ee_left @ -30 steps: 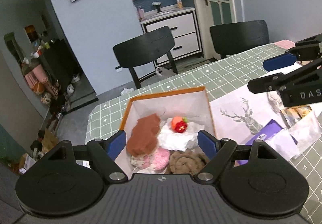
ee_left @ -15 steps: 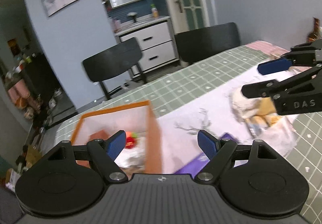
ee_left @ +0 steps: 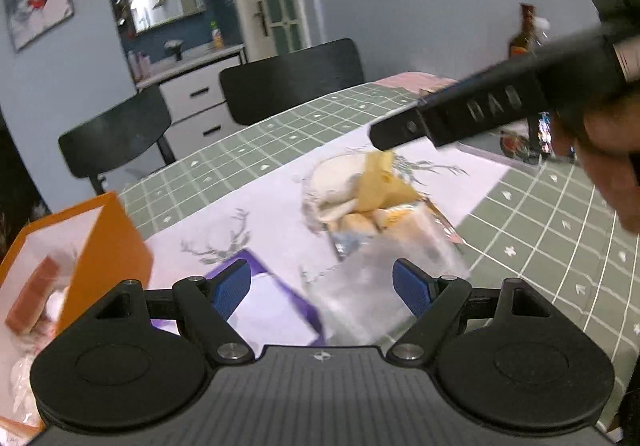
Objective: Organize soft objects
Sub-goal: 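Withdraw both open tools from the box toward the clear plastic bag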
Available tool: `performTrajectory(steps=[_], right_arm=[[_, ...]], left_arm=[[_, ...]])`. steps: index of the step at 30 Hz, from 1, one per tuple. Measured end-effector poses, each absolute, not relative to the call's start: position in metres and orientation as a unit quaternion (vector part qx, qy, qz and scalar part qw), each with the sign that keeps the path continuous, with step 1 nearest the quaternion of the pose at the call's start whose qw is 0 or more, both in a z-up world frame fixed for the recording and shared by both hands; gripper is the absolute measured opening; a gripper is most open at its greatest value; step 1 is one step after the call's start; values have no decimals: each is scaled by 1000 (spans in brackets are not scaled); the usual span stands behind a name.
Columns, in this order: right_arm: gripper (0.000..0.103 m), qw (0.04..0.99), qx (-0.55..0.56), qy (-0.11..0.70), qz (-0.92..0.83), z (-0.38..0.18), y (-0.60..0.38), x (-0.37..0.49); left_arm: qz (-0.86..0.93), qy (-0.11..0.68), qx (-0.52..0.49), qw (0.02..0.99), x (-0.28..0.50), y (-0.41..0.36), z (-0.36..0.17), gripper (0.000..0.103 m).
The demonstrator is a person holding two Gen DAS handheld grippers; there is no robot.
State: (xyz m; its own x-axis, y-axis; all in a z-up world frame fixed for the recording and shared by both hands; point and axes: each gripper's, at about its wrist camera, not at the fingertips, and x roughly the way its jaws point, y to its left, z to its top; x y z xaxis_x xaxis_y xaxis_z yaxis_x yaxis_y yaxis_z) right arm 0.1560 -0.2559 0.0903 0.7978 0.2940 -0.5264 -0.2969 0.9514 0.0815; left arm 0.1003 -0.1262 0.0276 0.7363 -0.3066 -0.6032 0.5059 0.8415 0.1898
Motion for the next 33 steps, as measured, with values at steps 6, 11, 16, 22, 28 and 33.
performTrajectory(steps=[6, 11, 16, 22, 28, 33], right_arm=[[58, 943, 21, 291, 158, 75, -282, 154], [59, 942, 42, 297, 149, 67, -304, 156], [64, 942, 61, 305, 130, 59, -318, 161], [69, 941, 64, 306, 131, 58, -323, 160], [69, 939, 61, 310, 135, 57, -321, 159], [69, 938, 59, 315, 133, 53, -321, 160]], left_arm=[[-248, 276, 197, 907, 90, -155, 1, 94], [-264, 281, 212, 898, 93, -167, -20, 94], [-280, 300, 199, 890, 99, -174, -34, 94], [-288, 303, 205, 885, 101, -184, -46, 95], [-299, 301, 229, 876, 112, -191, -53, 94], [-287, 325, 205, 877, 128, -188, -62, 95]])
